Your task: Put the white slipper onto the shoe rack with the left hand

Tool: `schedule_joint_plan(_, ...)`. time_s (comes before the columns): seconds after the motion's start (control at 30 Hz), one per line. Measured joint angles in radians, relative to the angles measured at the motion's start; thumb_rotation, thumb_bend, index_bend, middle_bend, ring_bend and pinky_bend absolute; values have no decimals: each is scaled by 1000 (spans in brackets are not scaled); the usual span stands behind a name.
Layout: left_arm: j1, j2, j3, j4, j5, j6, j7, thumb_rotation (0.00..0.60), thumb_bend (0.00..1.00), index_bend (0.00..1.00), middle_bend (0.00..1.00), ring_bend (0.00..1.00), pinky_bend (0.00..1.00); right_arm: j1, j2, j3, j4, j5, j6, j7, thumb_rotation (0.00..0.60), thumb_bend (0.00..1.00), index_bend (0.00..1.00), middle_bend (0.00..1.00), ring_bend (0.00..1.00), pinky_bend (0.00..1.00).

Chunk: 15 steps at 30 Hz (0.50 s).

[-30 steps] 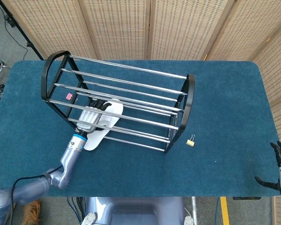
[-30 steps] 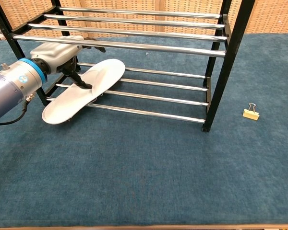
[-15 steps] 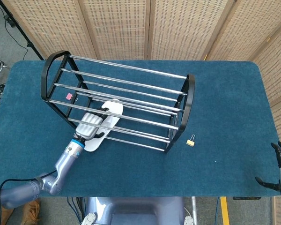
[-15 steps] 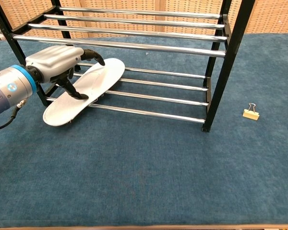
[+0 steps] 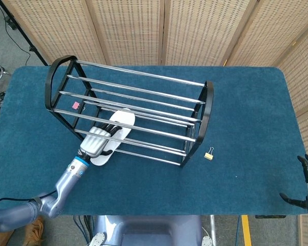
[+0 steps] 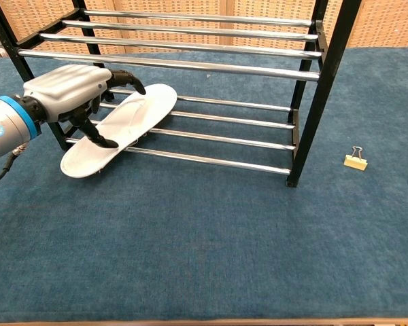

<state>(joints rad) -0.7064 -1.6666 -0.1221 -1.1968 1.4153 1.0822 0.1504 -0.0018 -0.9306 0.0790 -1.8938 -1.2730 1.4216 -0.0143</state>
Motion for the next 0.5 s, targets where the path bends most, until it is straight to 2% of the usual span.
schedule_joint_plan(0.37,12,81,42,-121,41,-11,-25,600,29,234,190,179,504,-1,-1,-1,-2,1,4,-6,600,0,0,0,0,0)
schedule_joint_plan(0.5,15,121,71,-167,77,-16,-44,600,13,222,190,150,465,-1,-3,-4,-7,-8,6,-15,600,0,0,0,0,0)
